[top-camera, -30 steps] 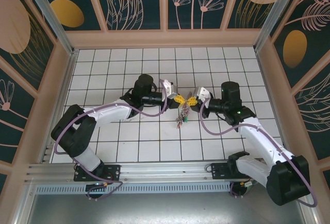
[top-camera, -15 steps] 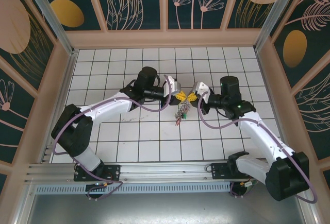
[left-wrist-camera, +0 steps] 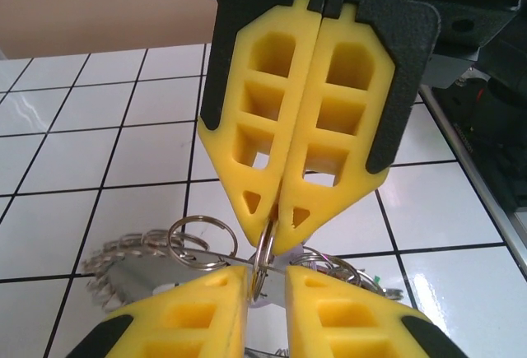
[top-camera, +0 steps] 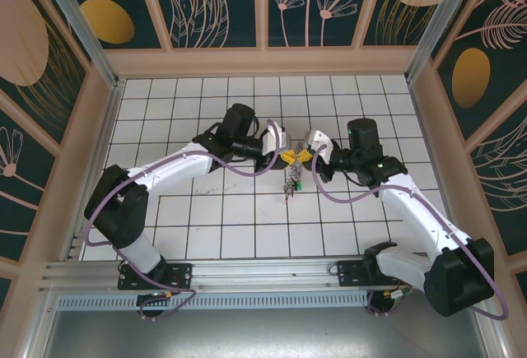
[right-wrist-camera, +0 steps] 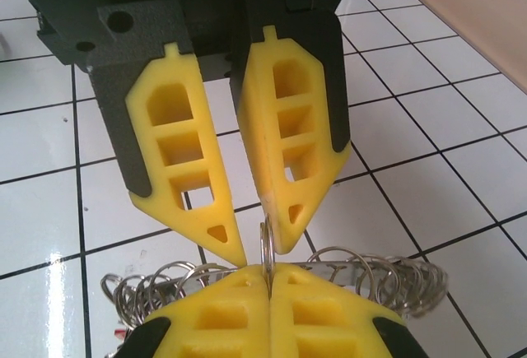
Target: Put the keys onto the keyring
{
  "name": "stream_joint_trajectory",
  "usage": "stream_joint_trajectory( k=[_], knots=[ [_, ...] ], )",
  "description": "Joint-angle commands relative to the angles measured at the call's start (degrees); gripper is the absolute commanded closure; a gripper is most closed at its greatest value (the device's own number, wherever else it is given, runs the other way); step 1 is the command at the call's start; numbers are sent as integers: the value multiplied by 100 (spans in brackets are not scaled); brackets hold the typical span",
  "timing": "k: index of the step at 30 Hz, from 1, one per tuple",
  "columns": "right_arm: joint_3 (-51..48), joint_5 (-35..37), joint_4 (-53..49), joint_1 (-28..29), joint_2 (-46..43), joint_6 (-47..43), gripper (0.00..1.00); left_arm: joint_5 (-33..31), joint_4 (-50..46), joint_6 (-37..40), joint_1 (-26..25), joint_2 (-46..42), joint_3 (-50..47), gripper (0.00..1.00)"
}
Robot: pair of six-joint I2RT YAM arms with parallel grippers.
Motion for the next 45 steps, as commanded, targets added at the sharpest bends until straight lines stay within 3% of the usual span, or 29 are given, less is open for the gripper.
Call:
stream_joint_trajectory(
  k=[1,15,18,21,24,26,32,45],
  knots=[
    [287,-109,53,56,7,-121,100,202,-66,94,-26,69,163,80],
    [276,-47,65,67,21,-77,100,115,376,-105,-27,-75,-51,80],
    [289,-61,68,78,28,-69,100,113,337,-87,-28,-63,-51,86],
    [302,-30,52,76,50,-86,100,108,344,-65,-32,-80,-68,100],
    [257,-4,72,76,44,-130,100,107,607,-204,-32,-145,-174,100],
    [144,-36,186,54,-2,-139,100,223,823,-319,-20,-200,-287,100],
    [-272,-1005,734,-318,-102,126,88,803,1892,-980,33,-317,-701,100],
    [-465,-1163,1091,-433,-49,150,86,1421,2990,-1759,83,-272,-952,100]
  ],
)
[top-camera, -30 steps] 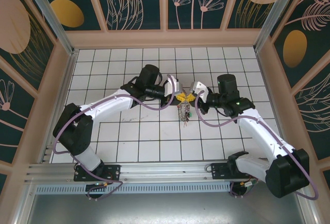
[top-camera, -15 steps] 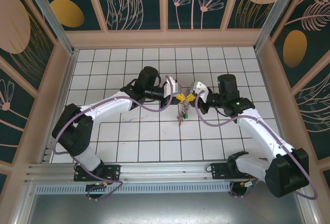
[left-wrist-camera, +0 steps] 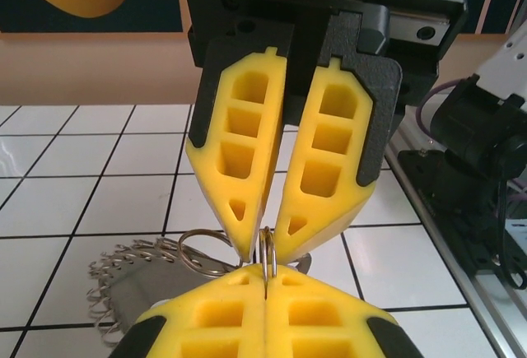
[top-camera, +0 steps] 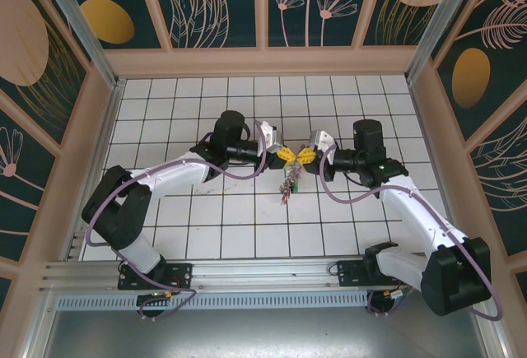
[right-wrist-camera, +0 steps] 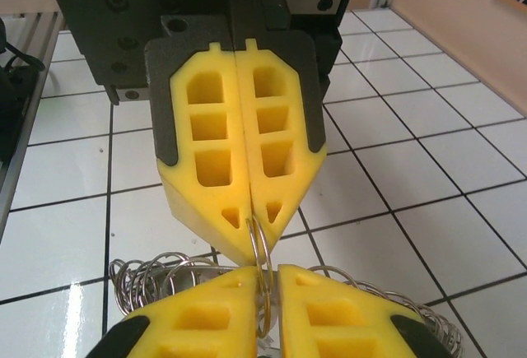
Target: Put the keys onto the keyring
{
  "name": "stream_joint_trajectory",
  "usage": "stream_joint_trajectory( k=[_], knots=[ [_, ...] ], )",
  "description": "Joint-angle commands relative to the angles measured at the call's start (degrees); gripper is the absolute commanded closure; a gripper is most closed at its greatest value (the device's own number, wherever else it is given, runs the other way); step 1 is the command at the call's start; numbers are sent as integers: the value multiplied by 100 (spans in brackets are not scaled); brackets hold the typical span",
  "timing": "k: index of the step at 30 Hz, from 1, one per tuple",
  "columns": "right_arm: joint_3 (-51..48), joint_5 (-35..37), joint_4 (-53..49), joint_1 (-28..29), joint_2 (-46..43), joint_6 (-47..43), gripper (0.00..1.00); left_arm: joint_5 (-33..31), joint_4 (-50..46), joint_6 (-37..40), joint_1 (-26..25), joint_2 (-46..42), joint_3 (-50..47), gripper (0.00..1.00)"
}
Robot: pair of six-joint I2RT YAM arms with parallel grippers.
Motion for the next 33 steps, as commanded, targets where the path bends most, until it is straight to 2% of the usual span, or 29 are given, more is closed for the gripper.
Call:
stream_joint_trajectory(
  k=[1,5,11,20,25,33],
  knots=[
    [-140,-119,417,-77,-74,89,86,634,673,-244,-35,-159,8,100],
    [-181,-94,493,-78,-86,134,86,638,681,-257,-31,-143,17,100],
    [-164,-18,496,-77,-163,177,100,389,383,-107,-37,-142,63,100],
    [187,542,-101,57,-140,41,100,-457,-1590,1107,-37,-105,676,83],
    [299,771,-313,166,-123,-25,100,-711,-1984,1346,-54,-103,827,79],
    [402,804,-385,229,-104,-55,100,-750,-2303,1497,-148,-13,1030,74]
  ],
)
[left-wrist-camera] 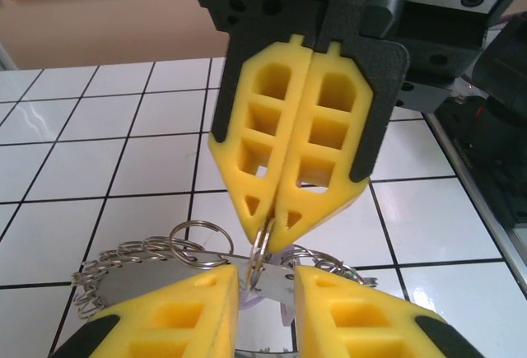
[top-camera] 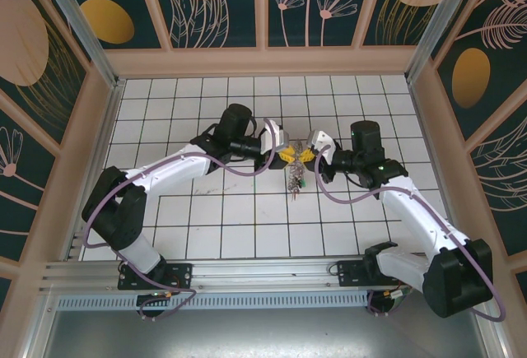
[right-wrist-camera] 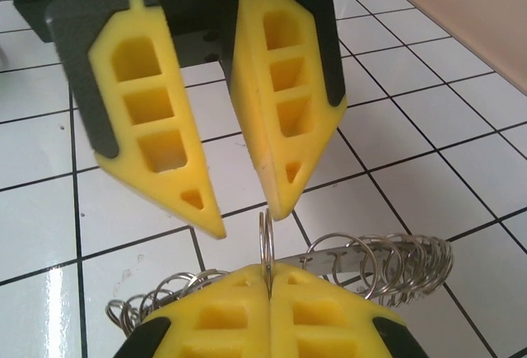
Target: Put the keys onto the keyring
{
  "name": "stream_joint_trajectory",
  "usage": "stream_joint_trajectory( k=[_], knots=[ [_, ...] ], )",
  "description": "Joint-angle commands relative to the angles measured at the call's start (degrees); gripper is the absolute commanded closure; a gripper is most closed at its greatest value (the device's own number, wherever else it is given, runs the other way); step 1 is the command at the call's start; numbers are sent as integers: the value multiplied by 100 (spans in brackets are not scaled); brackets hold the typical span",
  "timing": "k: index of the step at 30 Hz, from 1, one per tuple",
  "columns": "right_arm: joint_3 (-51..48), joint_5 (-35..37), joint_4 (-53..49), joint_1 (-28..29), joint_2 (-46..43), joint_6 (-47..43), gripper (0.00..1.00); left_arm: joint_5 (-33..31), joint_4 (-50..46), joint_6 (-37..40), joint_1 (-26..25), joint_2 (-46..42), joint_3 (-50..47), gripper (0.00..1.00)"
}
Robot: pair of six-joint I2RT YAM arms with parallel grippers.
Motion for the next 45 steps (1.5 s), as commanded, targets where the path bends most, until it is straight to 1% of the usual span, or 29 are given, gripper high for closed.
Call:
stream_joint_trajectory(
  k=[1,6,11,16,20,24,26,28,31,40,43,45],
  knots=[
    [314,-70,-1,60,-29,-114,100,-9,-336,249,-59,5,255,73],
    [341,-75,-21,96,-20,-123,100,-19,-360,290,-80,27,312,74],
    [391,-70,-64,123,-4,-122,100,-37,-379,332,-82,51,343,81],
    [436,-123,-60,147,14,-123,100,-34,-419,353,-95,83,348,82],
    [481,-128,-73,156,59,-124,100,-17,-420,393,-94,77,353,91],
    [491,-206,3,150,65,-80,100,-14,-470,428,-94,103,375,95],
    [477,-228,55,152,42,-70,100,-3,-497,447,-87,113,359,94],
    [458,-246,75,150,35,-62,100,-4,-528,456,-95,130,348,87],
    [481,-255,51,150,58,-52,100,5,-577,472,-93,139,340,87],
    [499,-281,65,168,104,-35,100,5,-552,494,-94,155,365,82],
    [498,-275,67,177,100,-30,100,16,-560,492,-93,165,374,83],
    [486,-273,65,186,103,-27,100,25,-564,499,-95,165,364,89]
  ],
)
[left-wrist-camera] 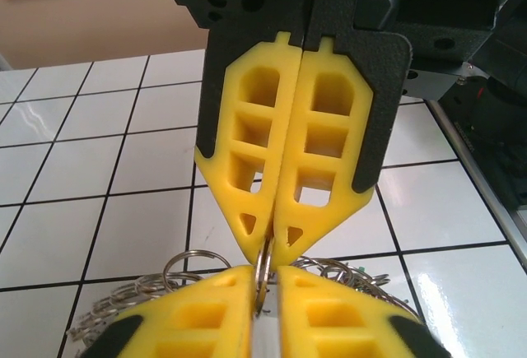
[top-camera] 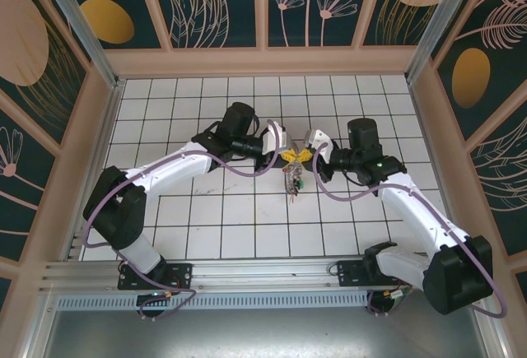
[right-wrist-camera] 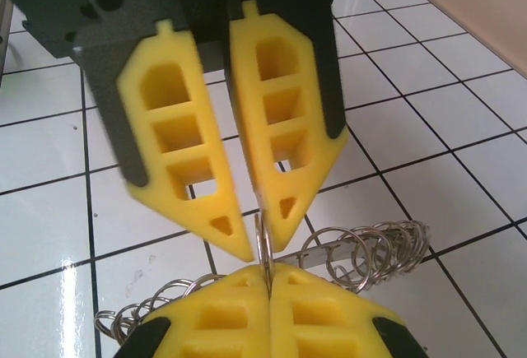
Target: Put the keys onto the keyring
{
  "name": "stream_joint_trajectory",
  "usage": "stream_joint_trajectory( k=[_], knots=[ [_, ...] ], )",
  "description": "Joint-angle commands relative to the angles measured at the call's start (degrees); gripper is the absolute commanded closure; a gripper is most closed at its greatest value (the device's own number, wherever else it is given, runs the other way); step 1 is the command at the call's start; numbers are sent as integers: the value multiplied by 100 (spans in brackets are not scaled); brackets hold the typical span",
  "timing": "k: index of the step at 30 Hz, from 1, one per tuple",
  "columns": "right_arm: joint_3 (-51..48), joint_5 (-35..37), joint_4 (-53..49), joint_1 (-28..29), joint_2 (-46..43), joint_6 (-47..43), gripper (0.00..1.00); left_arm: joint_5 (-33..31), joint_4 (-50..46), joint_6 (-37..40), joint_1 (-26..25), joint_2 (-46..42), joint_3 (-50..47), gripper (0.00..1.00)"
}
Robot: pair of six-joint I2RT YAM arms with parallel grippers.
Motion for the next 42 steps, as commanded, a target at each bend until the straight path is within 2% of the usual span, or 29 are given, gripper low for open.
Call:
stream_joint_trajectory(
  k=[1,3,6,8,12,18,25,28,31,33,37,42],
  knots=[
    [267,-247,312,57,-18,-36,100,128,-134,109,-44,99,130,93],
    [258,-233,309,61,-18,-38,100,126,-118,109,-46,84,116,100],
    [206,-196,354,56,-60,-56,100,126,-46,63,-42,63,74,100],
    [137,-133,421,64,-107,-81,95,216,156,-48,-45,9,-29,100],
    [-7,-103,510,56,-183,-162,89,561,837,-389,-32,-122,-301,100],
    [-198,-171,651,3,-282,-169,87,1075,1656,-908,-39,-153,-526,100],
    [-367,-359,733,-218,-362,-143,90,1363,2425,-1398,18,-219,-762,100],
    [-387,-435,761,-247,-331,-126,98,1397,2582,-1508,38,-219,-802,100],
    [-338,-410,729,-250,-311,-93,100,1177,2401,-1420,39,-197,-746,100],
    [-285,-370,695,-239,-299,-67,100,917,1758,-1065,31,-122,-545,99],
    [-128,-236,503,-197,-264,-103,100,401,447,-333,6,48,-73,87],
    [27,-119,317,-113,-227,-171,100,163,-50,-26,-6,80,107,83]
  ],
)
